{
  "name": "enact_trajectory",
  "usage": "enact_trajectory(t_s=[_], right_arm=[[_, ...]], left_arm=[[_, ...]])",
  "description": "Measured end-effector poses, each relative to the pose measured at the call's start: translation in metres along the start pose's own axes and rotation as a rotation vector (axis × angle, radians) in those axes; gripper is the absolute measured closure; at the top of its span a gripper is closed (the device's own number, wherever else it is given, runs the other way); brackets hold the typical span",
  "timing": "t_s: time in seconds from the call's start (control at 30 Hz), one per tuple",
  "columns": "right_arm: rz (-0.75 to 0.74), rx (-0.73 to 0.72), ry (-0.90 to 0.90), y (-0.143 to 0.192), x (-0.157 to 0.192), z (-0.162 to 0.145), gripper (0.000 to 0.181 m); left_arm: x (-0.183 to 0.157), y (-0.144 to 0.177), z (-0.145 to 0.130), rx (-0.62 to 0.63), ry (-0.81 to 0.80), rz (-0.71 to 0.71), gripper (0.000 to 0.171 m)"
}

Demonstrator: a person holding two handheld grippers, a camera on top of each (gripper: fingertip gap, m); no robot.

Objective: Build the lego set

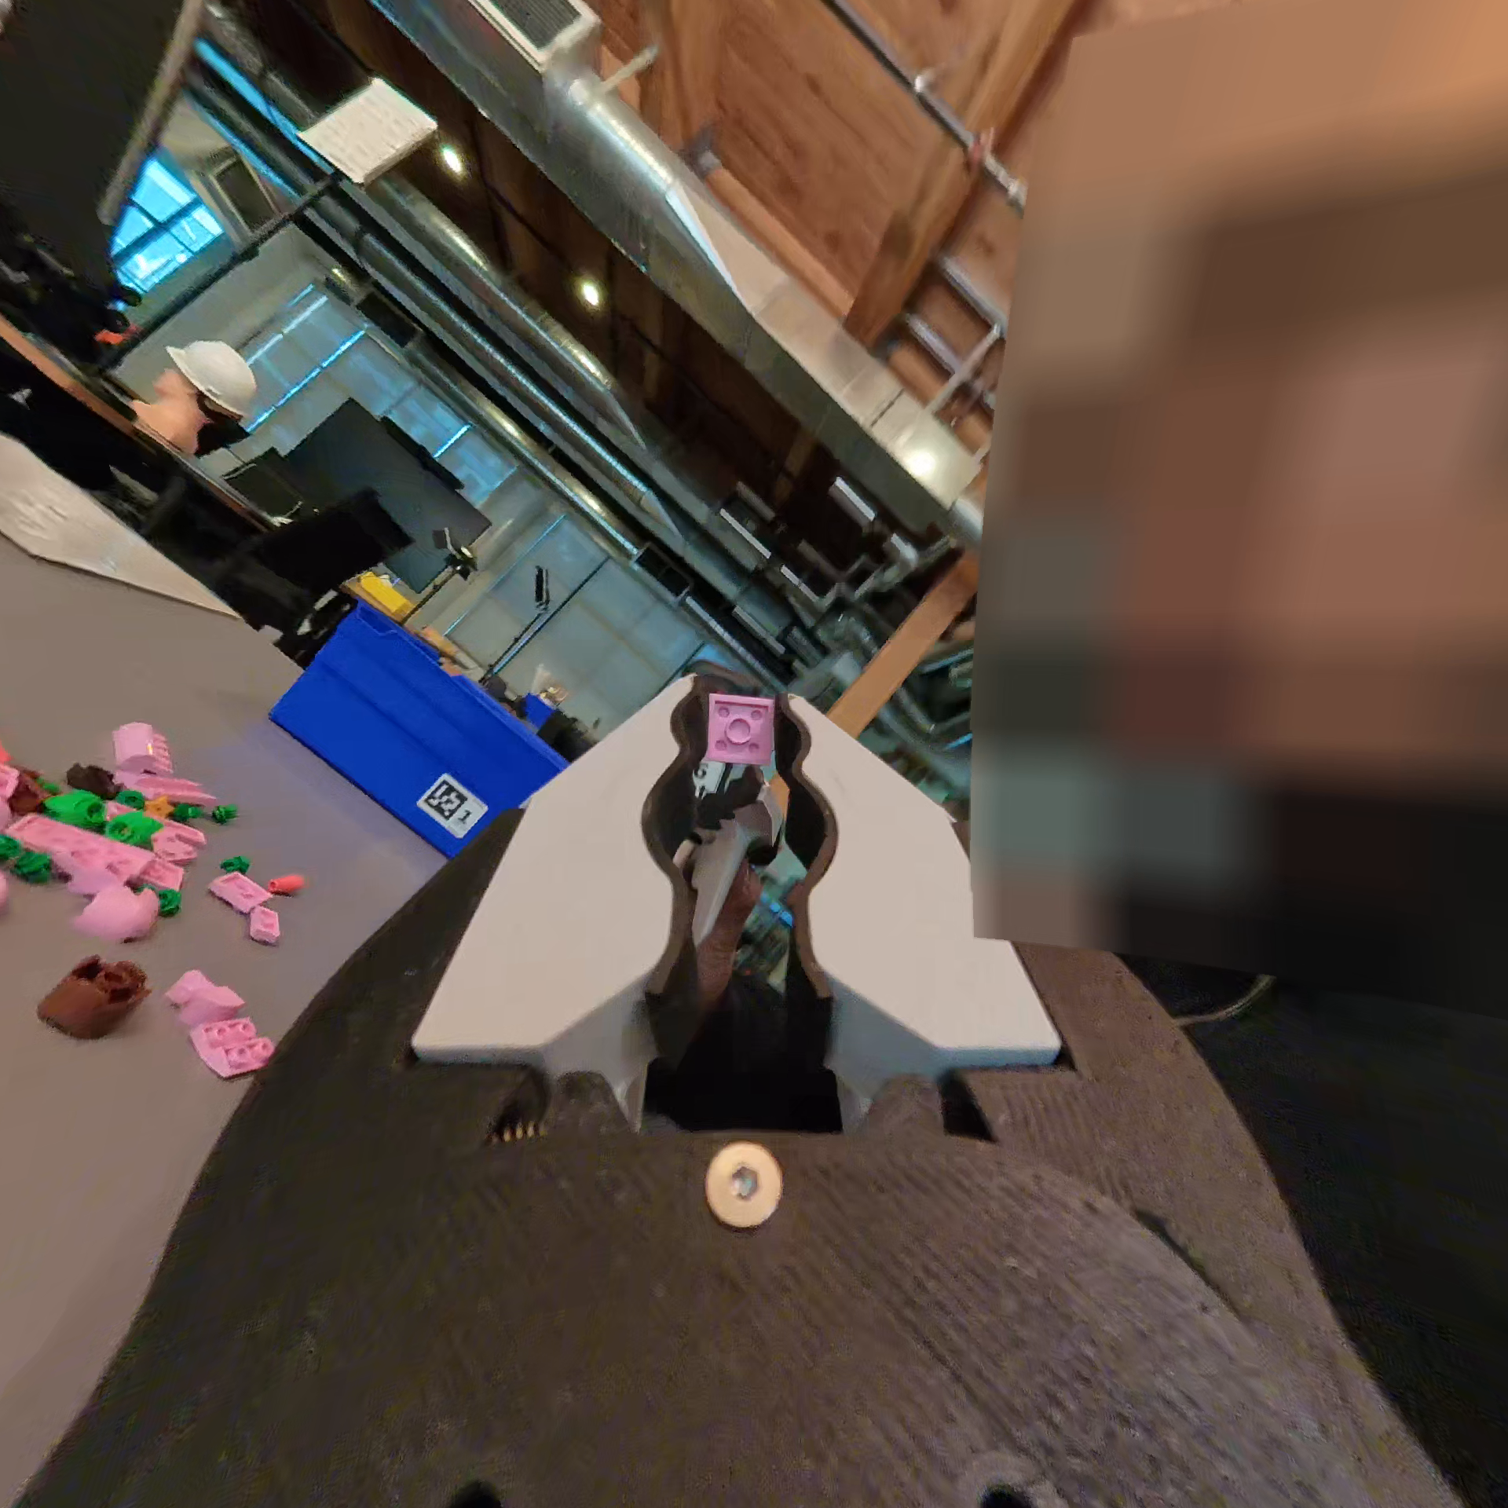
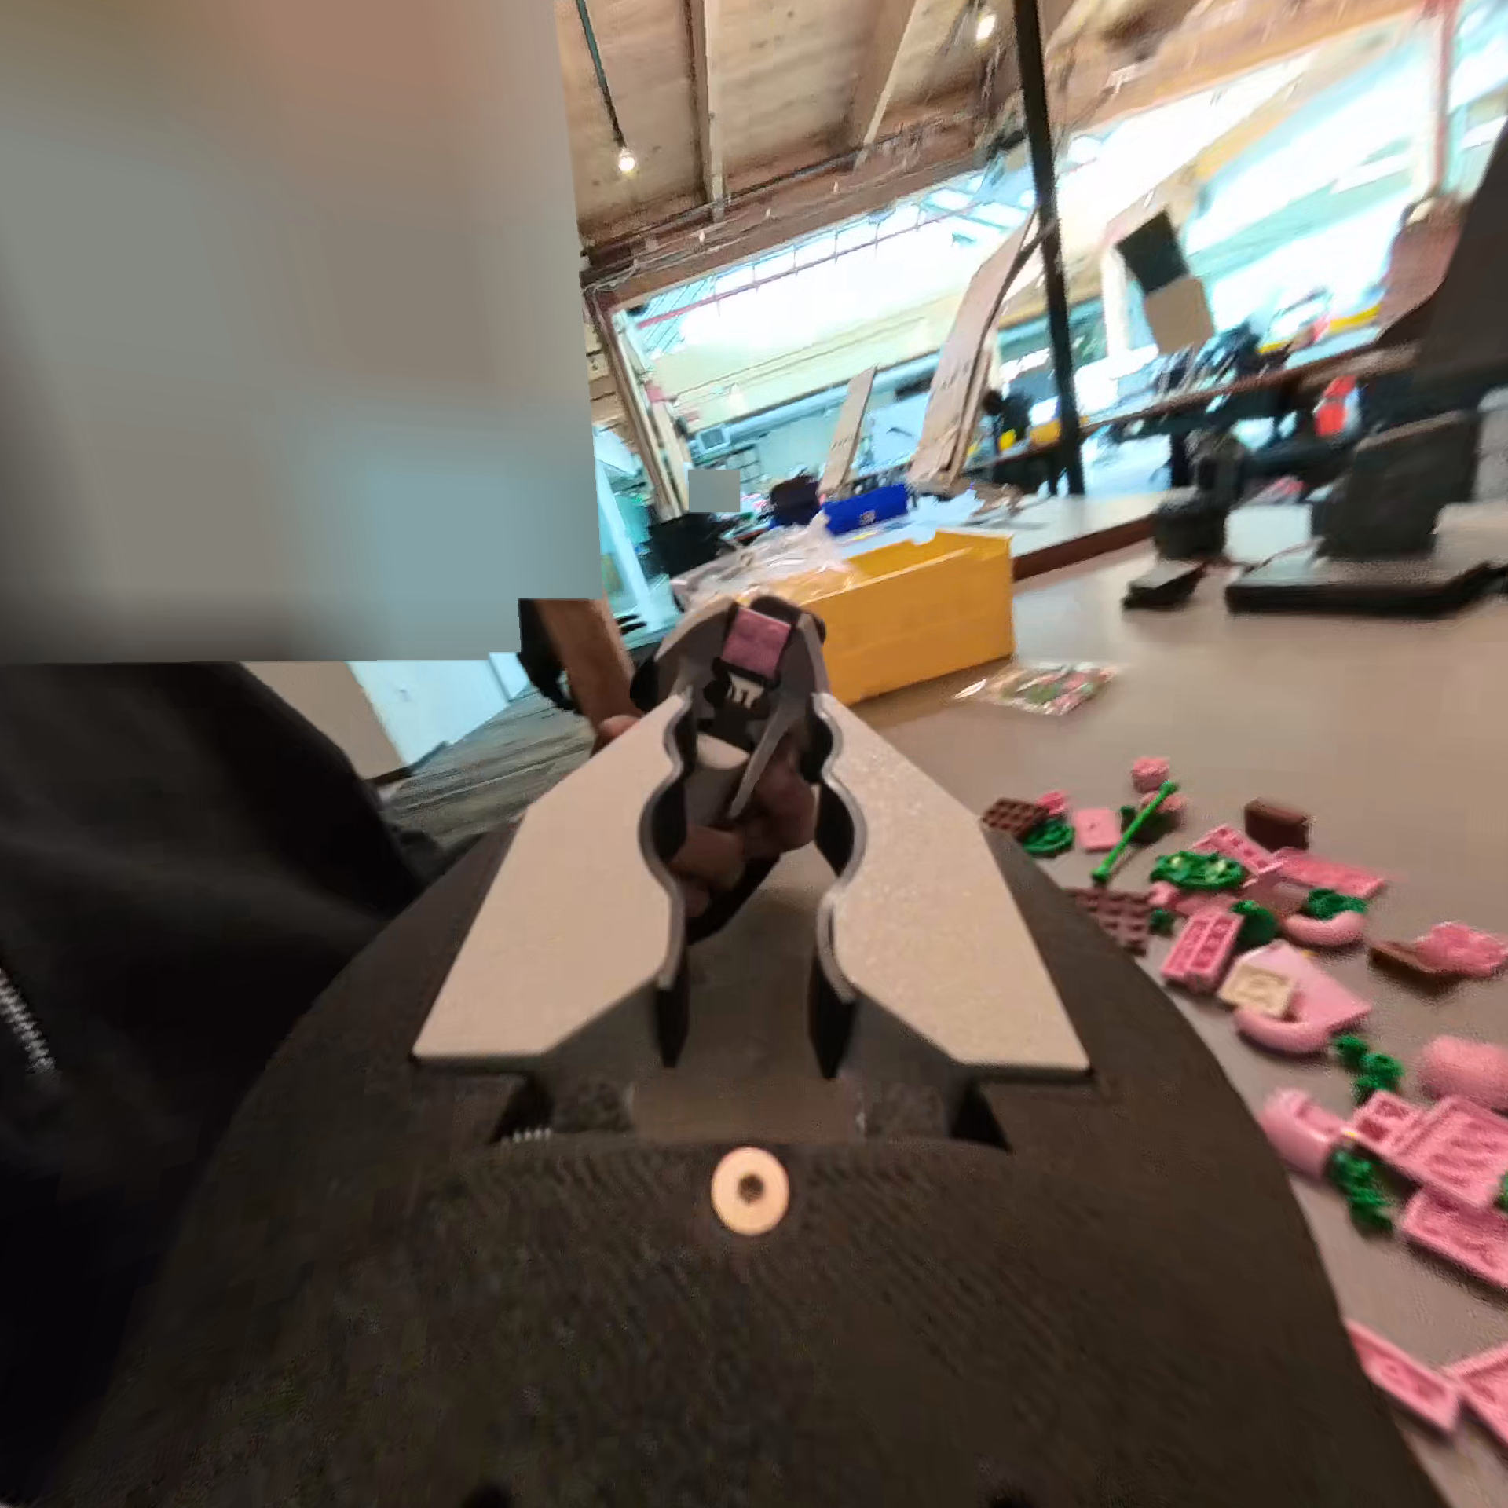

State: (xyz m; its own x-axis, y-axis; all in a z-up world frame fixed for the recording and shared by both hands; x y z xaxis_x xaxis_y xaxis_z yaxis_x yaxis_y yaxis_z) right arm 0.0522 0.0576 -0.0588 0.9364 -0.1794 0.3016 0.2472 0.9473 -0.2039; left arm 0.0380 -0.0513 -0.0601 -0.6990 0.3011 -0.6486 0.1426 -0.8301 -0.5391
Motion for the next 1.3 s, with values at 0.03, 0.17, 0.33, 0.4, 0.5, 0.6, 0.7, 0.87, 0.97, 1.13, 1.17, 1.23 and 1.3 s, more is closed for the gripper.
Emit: enact_trajectory(t_s=[0.03, 0.17, 0.33, 0.4, 0.5, 0.6, 0.7, 0.87, 0.97, 1.13, 1.17, 1.23, 1.3], right_arm=[[0.006, 0.016, -0.015, -0.001, -0.001, -0.001, 0.154], [0.020, -0.010, -0.036, -0.002, 0.003, -0.002, 0.158], [0.080, -0.059, -0.100, 0.001, 0.005, 0.004, 0.162], [0.079, -0.050, -0.090, 0.001, 0.006, 0.003, 0.160], [0.083, -0.029, -0.064, -0.002, 0.009, 0.001, 0.158], [0.074, -0.035, -0.036, -0.002, 0.010, 0.001, 0.164], [0.078, -0.029, -0.022, -0.002, 0.011, 0.001, 0.167], [0.053, 0.014, 0.033, 0.000, 0.008, 0.000, 0.167], [-0.043, 0.085, 0.119, 0.015, -0.007, 0.006, 0.167], [-0.344, 0.697, 0.239, 0.043, -0.046, -0.037, 0.167], [-0.370, 0.822, 0.251, 0.045, -0.047, -0.049, 0.166], [-0.327, 0.912, 0.196, 0.038, -0.037, -0.062, 0.166], [-0.276, 0.936, 0.137, 0.029, -0.026, -0.066, 0.166]], left_arm=[[-0.002, -0.005, -0.005, 0.028, -0.037, 0.007, 0.158], [-0.008, -0.018, -0.020, 0.096, -0.172, 0.036, 0.158], [-0.006, -0.020, -0.020, 0.084, -0.188, 0.050, 0.158], [-0.005, -0.019, -0.020, 0.071, -0.167, 0.040, 0.158], [-0.004, -0.019, -0.022, 0.066, -0.136, 0.025, 0.158], [-0.006, -0.019, -0.025, 0.062, -0.111, 0.006, 0.159], [-0.006, -0.018, -0.026, 0.058, -0.104, -0.001, 0.159], [-0.004, -0.016, -0.025, 0.092, -0.139, 0.062, 0.158], [0.005, -0.008, -0.026, 0.227, -0.236, 0.225, 0.147], [0.024, 0.014, -0.037, 0.622, -0.579, 0.524, 0.130], [0.031, 0.019, -0.041, 0.714, -0.642, 0.575, 0.129], [0.045, 0.026, -0.052, 0.875, -0.732, 0.650, 0.129], [0.052, 0.026, -0.062, 0.976, -0.734, 0.650, 0.129]])
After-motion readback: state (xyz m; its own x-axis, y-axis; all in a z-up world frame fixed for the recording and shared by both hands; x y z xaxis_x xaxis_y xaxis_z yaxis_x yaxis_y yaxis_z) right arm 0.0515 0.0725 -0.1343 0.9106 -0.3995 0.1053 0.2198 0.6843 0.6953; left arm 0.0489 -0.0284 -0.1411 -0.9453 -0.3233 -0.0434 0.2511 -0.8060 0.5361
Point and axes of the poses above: each gripper's, where its closed fingertips meet, y back along the fingers, z out of its top, x = y × z across the jaws, the point moved 5 cm from there along y, back along the fingers, and after that the axes turned 1 degree about z, right-handed, at the moved point
